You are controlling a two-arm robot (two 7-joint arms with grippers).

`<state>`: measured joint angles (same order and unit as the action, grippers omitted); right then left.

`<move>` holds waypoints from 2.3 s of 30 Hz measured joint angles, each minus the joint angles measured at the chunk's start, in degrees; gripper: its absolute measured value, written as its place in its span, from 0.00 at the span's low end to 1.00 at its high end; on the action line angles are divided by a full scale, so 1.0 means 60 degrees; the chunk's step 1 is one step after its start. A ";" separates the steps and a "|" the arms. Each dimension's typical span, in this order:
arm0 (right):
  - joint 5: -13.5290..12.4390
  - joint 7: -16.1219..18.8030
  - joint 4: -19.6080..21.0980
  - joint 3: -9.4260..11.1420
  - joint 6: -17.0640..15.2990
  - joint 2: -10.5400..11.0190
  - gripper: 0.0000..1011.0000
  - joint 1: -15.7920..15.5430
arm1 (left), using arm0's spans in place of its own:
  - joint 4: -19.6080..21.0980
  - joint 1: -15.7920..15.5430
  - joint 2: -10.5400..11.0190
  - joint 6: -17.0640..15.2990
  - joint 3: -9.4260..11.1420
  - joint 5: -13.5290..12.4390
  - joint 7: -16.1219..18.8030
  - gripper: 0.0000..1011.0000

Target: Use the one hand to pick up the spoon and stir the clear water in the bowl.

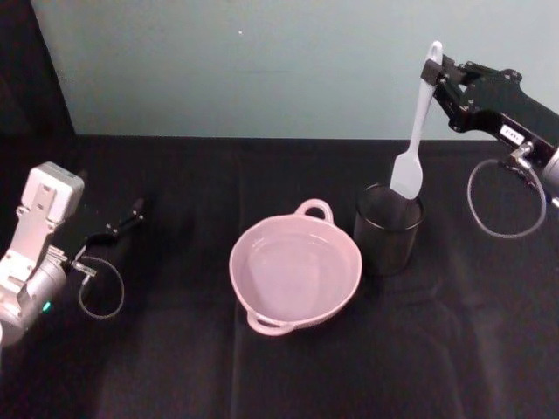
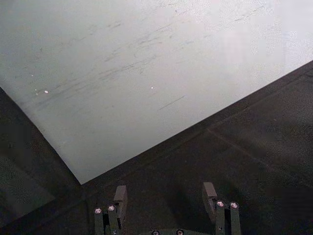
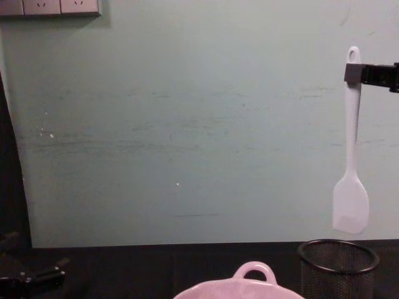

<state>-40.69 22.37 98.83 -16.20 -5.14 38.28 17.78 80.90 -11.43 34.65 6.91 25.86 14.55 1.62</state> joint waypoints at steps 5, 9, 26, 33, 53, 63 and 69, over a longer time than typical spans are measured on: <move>0.0002 0.0003 -0.0024 -0.0013 0.0006 0.0002 0.12 0.0005 | 0.0000 0.0000 0.0000 0.0001 0.0000 0.0000 0.0000 1.00; 0.0004 0.0004 -0.0043 -0.0029 0.0019 0.0004 0.12 0.0008 | 0.0000 0.0000 0.0000 0.0000 0.0001 0.0000 0.0000 1.00; 0.0159 -0.0014 0.0232 -0.0049 -0.0013 -0.0094 0.12 -0.0088 | 0.0000 0.0000 0.0000 0.0000 0.0001 0.0000 0.0000 1.00; 0.0383 0.0032 0.0509 -0.0591 -0.0079 -0.0691 0.12 -0.0088 | 0.0000 0.0000 0.0000 0.0000 0.0000 0.0000 0.0000 1.00; 0.1294 0.0546 -0.0961 -0.2102 0.0187 -0.2056 0.12 -0.0297 | 0.0000 0.0000 0.0000 0.0000 0.0000 0.0000 0.0000 1.00; 0.1490 0.0785 -0.2187 -0.2319 0.0405 -0.2820 0.12 0.0347 | 0.0000 0.0000 0.0000 0.0000 0.0001 0.0000 0.0000 1.00; 0.1526 0.0787 -0.2998 -0.2077 0.0687 -0.3093 0.12 0.0690 | 0.0000 0.0000 0.0000 0.0000 0.0001 0.0000 0.0000 1.00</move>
<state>-31.53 27.09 80.84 -28.66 -1.01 19.71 21.93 80.90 -11.43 34.65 6.90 25.86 14.55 1.62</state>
